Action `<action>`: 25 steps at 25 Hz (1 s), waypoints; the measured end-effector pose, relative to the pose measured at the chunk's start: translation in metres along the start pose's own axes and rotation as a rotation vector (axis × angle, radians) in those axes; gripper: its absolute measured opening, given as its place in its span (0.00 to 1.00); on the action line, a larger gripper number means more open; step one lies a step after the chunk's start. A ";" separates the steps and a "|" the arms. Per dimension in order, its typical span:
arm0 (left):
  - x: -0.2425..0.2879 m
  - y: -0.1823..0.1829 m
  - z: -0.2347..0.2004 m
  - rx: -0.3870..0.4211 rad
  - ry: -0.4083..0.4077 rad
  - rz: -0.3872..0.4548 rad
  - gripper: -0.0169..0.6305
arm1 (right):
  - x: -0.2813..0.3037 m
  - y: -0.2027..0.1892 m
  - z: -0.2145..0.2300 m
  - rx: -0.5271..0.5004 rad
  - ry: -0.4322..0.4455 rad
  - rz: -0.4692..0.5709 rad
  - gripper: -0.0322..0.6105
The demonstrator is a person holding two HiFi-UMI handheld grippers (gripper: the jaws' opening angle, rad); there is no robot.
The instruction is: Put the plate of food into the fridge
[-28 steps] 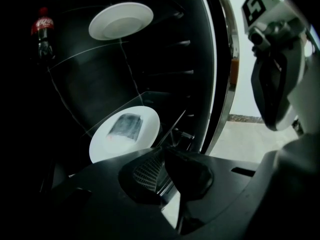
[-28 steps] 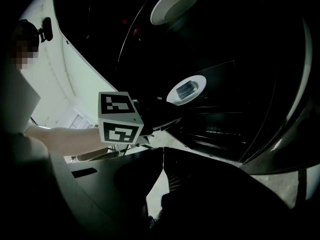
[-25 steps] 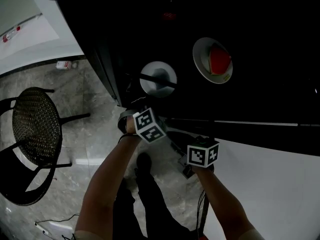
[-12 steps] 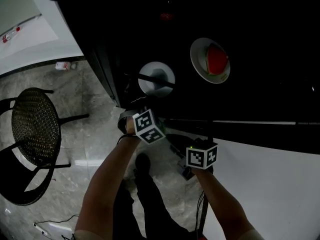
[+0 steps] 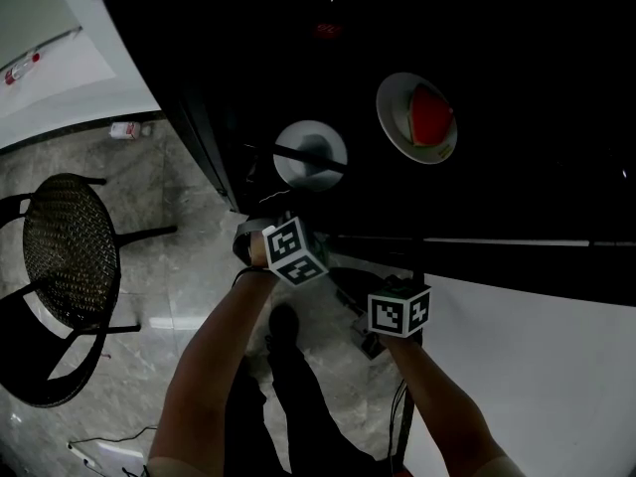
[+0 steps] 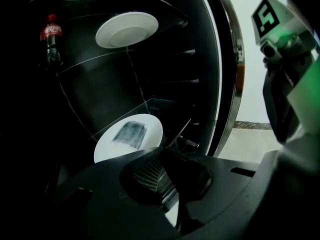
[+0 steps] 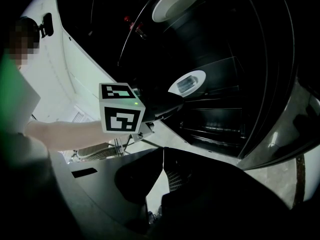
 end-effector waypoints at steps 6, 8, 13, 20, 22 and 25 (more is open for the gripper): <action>-0.002 0.000 -0.001 -0.016 0.032 0.023 0.05 | -0.002 -0.004 0.002 0.004 0.002 -0.005 0.09; -0.002 0.000 -0.005 -0.030 0.047 0.032 0.05 | -0.001 -0.005 0.002 0.005 0.003 -0.005 0.09; -0.001 0.001 -0.007 -0.028 0.030 0.026 0.05 | 0.000 -0.006 0.003 0.005 0.004 -0.009 0.09; -0.001 0.005 -0.013 -0.077 0.057 0.045 0.05 | 0.000 -0.001 0.000 -0.004 0.001 -0.004 0.09; -0.001 0.006 -0.014 -0.087 0.057 0.041 0.05 | -0.001 -0.001 0.000 -0.003 0.001 -0.004 0.08; -0.006 0.006 -0.013 -0.094 0.056 0.064 0.05 | -0.002 -0.001 0.000 -0.009 -0.001 -0.010 0.09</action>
Point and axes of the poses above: the fingertips, and each gripper's own axes: x forward along the fingers, z to its right, y out of its top, the point moved 10 cm from there along -x, backward along the fingers, and after that the axes turned 13 degrees about -x, right-handed, at the moved point
